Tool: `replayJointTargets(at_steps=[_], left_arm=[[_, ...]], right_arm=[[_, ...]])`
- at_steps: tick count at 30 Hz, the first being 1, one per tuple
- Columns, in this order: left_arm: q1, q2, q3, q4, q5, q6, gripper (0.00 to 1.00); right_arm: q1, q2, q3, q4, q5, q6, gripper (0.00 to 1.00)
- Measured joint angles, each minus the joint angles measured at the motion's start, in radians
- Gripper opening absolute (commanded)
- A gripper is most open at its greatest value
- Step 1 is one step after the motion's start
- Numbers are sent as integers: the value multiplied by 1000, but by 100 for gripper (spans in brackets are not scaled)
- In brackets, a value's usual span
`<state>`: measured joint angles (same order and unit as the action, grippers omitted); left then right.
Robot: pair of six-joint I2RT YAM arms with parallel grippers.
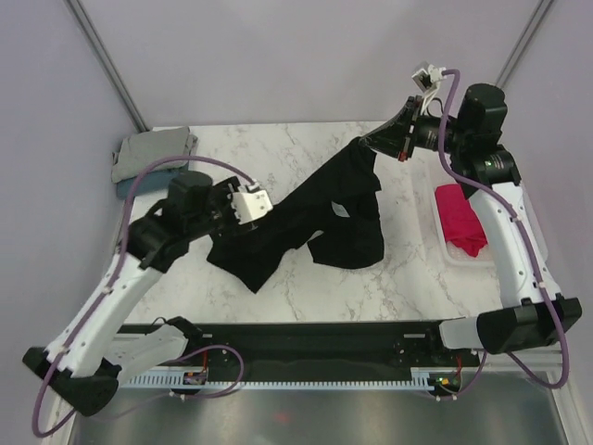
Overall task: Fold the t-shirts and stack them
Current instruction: Flatten the tshirt out
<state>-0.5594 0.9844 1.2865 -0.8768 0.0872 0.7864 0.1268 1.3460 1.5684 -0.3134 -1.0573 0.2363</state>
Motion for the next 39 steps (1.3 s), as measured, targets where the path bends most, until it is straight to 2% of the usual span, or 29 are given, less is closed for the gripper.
replayJointTargets(at_steps=[2, 4, 7, 9, 12, 17, 21, 24, 28, 32, 35, 36, 39], left_arm=[[19, 51, -125, 124, -66, 9, 71], [65, 188, -152, 225, -112, 11, 69], [160, 475, -11, 319, -162, -46, 67], [201, 576, 87, 350, -165, -93, 67], [210, 520, 77, 354, -159, -136, 67], [99, 289, -14, 354, -127, -163, 68], [54, 189, -92, 179, 89, -164, 66], [27, 217, -145, 60, 178, -164, 65], [-52, 328, -189, -24, 193, -174, 68], [-150, 419, -211, -43, 172, -224, 70], [-228, 471, -230, -38, 148, -271, 73], [-253, 490, -236, -33, 138, -285, 77], [-298, 556, -240, -15, 93, -315, 78]], right_arm=[[0, 48, 0, 24, 13, -2, 0], [0, 126, 4, 38, 36, -7, 0], [-2, 278, 39, 48, 70, -6, 0], [-9, 356, 40, 41, 92, -5, 0], [-19, 384, 16, 20, 134, -19, 0], [-25, 336, -7, 25, 266, -79, 0], [-43, 344, -9, 49, 406, -111, 0], [-89, 391, -10, 76, 488, -105, 0], [-145, 497, -3, 79, 524, -92, 0], [-160, 564, -3, 64, 537, -83, 0], [-155, 570, -3, 60, 536, -83, 0], [-153, 570, -3, 66, 534, -83, 0], [-148, 570, -3, 71, 531, -83, 0]])
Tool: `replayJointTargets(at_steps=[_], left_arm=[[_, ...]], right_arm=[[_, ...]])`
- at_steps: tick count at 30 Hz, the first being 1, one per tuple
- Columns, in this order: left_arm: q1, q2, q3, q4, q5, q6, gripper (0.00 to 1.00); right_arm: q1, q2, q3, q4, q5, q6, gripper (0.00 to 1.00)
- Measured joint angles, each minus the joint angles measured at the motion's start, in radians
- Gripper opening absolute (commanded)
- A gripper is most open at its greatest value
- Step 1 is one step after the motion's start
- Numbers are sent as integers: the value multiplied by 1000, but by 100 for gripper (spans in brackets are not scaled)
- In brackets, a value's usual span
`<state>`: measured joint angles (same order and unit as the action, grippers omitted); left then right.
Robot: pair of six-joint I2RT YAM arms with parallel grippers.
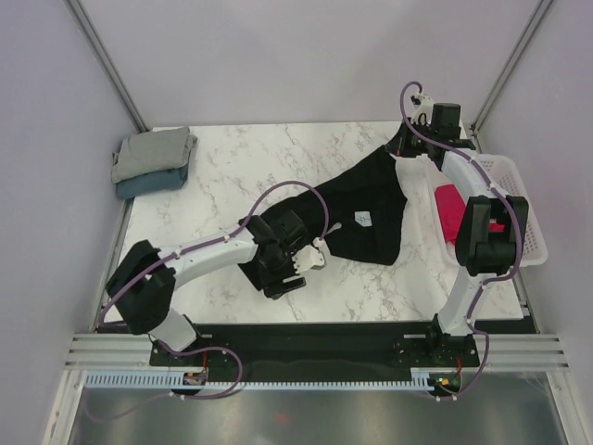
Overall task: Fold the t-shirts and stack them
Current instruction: Flatten the tshirt out
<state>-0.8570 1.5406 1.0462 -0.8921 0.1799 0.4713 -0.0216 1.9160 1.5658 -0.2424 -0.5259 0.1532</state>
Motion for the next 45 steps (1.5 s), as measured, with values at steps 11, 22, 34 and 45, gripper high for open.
replayJointTargets(at_steps=[11, 22, 34, 45], left_arm=[[-23, 213, 28, 86, -153, -58, 75], [-26, 238, 54, 93, -201, -74, 62], [-14, -2, 105, 96, -231, -78, 17], [14, -8, 96, 82, -222, -77, 53]], right_arm=[[-3, 0, 0, 2, -5, 0, 0], [-11, 0, -8, 4, -19, 4, 0], [-15, 0, -17, 4, -27, 10, 0], [-15, -2, -28, 15, -27, 11, 0]])
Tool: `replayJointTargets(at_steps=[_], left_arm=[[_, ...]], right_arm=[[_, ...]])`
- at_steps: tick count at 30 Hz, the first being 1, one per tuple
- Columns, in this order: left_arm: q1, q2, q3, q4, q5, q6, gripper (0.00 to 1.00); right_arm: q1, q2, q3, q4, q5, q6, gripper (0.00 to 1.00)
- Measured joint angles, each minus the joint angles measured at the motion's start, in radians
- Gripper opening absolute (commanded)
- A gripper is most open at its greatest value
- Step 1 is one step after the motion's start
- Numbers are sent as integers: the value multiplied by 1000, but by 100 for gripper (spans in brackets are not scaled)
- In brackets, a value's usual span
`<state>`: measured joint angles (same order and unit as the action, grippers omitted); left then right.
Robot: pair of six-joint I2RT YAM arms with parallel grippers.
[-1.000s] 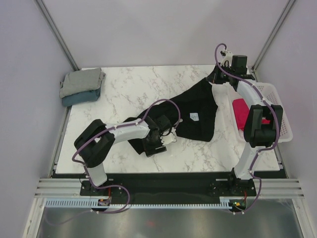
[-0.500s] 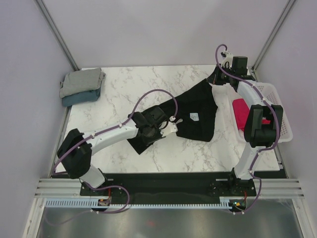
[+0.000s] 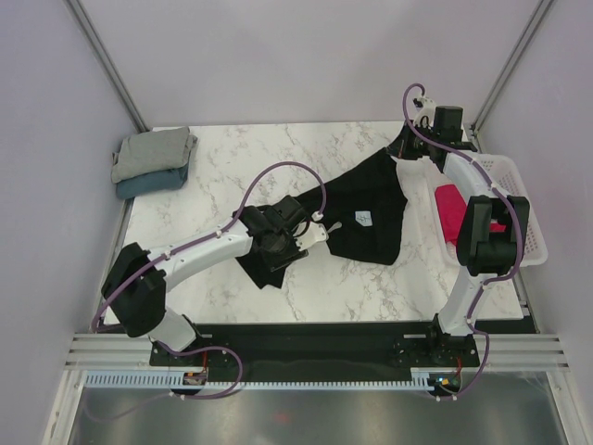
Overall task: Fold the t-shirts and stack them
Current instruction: Flatten the tshirt out
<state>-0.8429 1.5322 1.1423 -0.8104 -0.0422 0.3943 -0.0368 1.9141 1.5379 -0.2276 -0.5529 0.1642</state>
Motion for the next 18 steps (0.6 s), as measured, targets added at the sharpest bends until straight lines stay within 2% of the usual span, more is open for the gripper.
replayJointTargets(at_steps=[18], left_arm=[[-84, 154, -31, -10, 58, -7, 50]], right_arm=[[0, 0, 0, 4, -16, 4, 0]])
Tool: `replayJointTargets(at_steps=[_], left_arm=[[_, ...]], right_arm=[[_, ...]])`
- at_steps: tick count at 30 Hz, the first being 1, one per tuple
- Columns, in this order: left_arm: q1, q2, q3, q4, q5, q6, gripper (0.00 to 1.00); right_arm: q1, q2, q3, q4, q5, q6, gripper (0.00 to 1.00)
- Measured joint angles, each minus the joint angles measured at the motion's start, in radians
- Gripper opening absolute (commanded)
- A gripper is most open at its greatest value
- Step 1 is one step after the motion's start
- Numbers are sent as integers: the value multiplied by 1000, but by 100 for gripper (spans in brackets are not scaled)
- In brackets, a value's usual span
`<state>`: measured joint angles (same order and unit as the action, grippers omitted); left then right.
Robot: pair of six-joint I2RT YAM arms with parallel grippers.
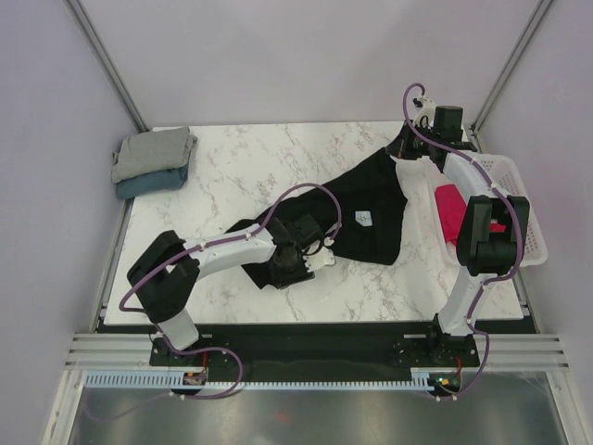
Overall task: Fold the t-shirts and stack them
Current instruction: Flatten the tshirt out
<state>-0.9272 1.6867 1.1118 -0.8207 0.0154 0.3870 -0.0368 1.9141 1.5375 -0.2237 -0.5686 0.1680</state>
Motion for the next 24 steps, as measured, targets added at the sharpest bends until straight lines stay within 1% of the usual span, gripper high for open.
replayJointTargets(at_steps=[7, 13, 16, 17, 18, 21, 23, 24], left_arm=[[0, 13, -26, 7, 20, -2, 50], [0, 74, -26, 11, 39, -2, 51], [0, 81, -22, 7, 39, -5, 50], [0, 82, -21, 7, 38, -5, 49], [0, 84, -21, 7, 37, -5, 44], [1, 85, -19, 11, 21, -6, 38], [1, 85, -19, 14, 13, -6, 35], [1, 85, -19, 15, 10, -6, 31]], right_arm=[[0, 0, 0, 1, -2, 1, 0], [0, 0, 0, 3, -3, 1, 0], [0, 0, 0, 3, -2, 1, 0], [0, 0, 0, 3, -2, 1, 0], [0, 0, 0, 3, -2, 1, 0], [0, 0, 0, 3, -3, 1, 0], [0, 0, -1, 5, -3, 1, 0], [0, 0, -2, 7, -3, 1, 0]])
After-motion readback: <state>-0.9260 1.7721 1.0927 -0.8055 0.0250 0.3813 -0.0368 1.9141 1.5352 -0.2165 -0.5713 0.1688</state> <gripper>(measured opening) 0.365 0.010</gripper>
